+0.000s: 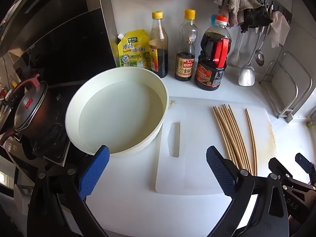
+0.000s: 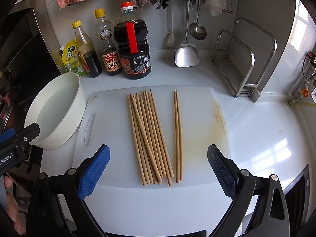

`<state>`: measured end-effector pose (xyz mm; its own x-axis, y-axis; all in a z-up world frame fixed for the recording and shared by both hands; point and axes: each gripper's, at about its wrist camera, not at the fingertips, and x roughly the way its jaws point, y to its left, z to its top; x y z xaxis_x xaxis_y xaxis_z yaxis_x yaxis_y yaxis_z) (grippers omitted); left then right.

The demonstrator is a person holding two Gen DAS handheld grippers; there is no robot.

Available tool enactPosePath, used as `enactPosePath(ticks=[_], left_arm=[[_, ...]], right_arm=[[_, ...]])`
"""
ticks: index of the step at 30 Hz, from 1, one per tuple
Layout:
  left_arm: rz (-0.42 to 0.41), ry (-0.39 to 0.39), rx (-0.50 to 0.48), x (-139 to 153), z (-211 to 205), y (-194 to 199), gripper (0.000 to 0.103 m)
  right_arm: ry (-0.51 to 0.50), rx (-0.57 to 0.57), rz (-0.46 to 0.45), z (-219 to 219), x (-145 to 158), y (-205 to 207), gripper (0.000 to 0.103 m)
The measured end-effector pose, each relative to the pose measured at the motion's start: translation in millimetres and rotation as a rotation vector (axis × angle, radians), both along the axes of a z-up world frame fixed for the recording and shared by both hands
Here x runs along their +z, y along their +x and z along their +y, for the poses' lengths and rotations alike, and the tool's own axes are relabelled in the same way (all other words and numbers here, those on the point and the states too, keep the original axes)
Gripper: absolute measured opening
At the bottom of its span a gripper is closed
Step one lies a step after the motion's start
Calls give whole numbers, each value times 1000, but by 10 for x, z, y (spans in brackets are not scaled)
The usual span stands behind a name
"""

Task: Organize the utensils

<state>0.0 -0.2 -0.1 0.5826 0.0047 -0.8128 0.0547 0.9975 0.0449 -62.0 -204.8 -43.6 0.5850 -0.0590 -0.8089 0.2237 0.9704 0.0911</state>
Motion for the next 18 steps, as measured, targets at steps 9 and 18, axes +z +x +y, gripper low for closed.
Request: enactPosePath(ticks=[9, 18], left_arm=[[-2, 2, -1, 0, -2, -1, 97], [-1, 3, -3, -6, -10, 10, 97]], right_arm=[[2, -1, -3, 1, 17, 5, 95], [1, 1, -4, 8, 40, 13, 95]])
